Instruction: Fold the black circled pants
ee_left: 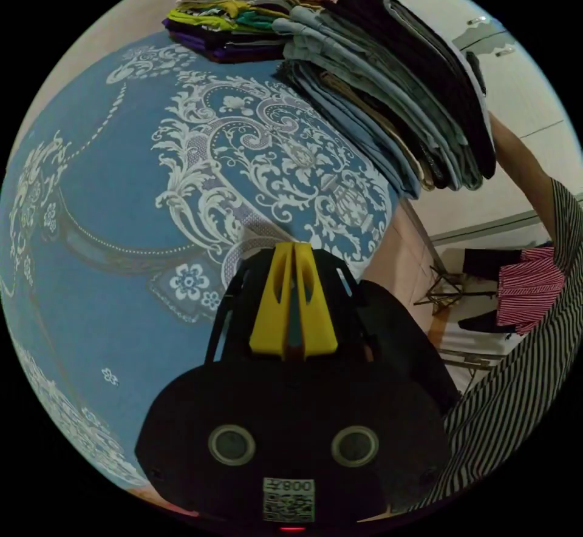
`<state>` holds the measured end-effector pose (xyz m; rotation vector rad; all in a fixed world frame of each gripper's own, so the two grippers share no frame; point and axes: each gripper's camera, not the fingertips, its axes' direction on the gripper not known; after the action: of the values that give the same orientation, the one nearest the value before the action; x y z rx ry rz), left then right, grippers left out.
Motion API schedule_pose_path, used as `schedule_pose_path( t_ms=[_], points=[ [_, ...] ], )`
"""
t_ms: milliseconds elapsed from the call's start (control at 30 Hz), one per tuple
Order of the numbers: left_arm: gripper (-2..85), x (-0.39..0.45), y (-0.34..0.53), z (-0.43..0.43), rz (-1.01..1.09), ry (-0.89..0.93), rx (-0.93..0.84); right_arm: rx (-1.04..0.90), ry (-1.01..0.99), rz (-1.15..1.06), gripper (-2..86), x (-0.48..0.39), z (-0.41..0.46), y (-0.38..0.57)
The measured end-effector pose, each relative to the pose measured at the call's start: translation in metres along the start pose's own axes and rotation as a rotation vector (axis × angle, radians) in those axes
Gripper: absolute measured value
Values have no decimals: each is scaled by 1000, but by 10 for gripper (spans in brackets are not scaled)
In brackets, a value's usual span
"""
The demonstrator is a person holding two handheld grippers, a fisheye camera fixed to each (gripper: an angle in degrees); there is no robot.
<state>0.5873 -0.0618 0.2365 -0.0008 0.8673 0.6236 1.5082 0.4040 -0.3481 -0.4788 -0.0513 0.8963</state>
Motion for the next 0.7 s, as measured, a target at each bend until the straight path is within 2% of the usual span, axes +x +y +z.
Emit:
schedule_pose_path(
  t_ms=[200,433,700],
  points=[
    [4,6,29,-20,61,-86,-38,-105,26,0,95,-22,10,-20],
    [4,11,74,-51,30,-125,2,-88,-25,83,47,-33,-23,-16],
    [3,22,128,-101,60,-150,-15,127,-291,361,29,-10,-116,25]
  ],
)
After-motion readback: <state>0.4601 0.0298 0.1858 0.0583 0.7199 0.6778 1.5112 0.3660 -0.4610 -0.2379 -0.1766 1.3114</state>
